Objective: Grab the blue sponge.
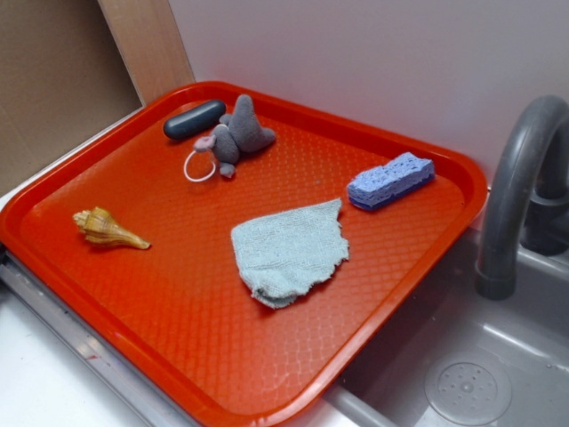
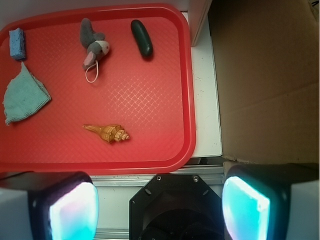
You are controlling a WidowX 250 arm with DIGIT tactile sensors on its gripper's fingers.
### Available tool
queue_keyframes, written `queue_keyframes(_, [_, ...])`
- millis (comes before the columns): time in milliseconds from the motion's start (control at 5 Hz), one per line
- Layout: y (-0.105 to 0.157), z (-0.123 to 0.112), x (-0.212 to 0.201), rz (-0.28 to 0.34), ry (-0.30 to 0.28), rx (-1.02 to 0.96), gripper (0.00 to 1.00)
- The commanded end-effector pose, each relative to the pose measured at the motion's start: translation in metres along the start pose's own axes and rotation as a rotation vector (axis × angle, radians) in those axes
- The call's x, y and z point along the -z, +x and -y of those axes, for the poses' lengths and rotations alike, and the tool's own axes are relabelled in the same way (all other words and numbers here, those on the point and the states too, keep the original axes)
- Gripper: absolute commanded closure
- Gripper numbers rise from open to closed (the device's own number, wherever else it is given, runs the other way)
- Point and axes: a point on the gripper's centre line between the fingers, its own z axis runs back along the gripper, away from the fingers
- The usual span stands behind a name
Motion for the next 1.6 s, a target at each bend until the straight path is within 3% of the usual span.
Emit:
queue_keyframes(0, [0.000,0.000,0.000,0.000,0.000,0.000,0.00])
queue_keyframes(200, [0.025,0.034,0.005,0.062,-0.110,-0.006,0.00])
queue_keyframes(600, [0.072,0.120,0.012,0.193,-0.208,0.000,0.00])
queue_keyframes(800, [0.101,0.164,0.028,0.195,-0.150,0.035,0.00])
queue_keyframes(1000, [0.135,0.205,0.056,0.146,-0.223,0.089,0.00])
queue_keyframes(1400, [0.160,0.251,0.121,0.143,-0.178,0.172,0.00])
